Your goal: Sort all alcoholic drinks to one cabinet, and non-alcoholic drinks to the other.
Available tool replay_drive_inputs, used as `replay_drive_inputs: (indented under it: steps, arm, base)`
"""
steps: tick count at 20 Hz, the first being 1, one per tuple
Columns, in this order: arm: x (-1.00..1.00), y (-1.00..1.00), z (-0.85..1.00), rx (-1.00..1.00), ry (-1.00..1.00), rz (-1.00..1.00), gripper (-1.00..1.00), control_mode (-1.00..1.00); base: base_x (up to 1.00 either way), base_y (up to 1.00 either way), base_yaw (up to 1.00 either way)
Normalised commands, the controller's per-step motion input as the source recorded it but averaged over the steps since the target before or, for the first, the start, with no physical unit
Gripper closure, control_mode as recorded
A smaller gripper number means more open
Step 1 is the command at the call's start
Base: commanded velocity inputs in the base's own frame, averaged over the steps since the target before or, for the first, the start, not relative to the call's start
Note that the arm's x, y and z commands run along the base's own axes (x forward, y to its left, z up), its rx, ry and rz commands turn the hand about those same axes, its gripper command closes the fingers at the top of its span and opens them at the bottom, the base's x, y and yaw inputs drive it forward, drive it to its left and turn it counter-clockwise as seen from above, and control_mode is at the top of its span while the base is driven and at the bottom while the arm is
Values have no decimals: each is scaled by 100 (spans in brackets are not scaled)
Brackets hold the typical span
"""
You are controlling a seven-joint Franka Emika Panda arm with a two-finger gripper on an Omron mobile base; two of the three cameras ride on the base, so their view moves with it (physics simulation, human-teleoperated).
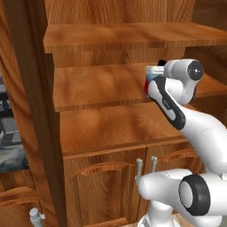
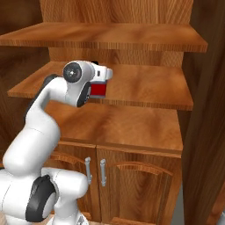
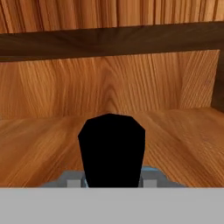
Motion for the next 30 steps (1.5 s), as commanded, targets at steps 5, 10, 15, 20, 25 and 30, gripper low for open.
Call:
replay_drive_inputs:
  steps: [5,10,15,20,25,30]
  arm:
    - [80,-15,-14,5,-1,0,100,-100]
    - [84,-15,-35,0,-3,0,100,-100]
    - [59,-3,-55,0,-9,0,100,-100]
    - [10,0,-61,0,-11,0,100,-100]
    - [18,0,-61,0,-1,0,100,-100]
    - [21,0,-9,0,0,0,-100,-100]
  base:
    - [0,0,0]
    - [0,0,0]
    - [0,0,0]
    - [0,0,0]
    - [0,0,0]
    - [0,0,0]
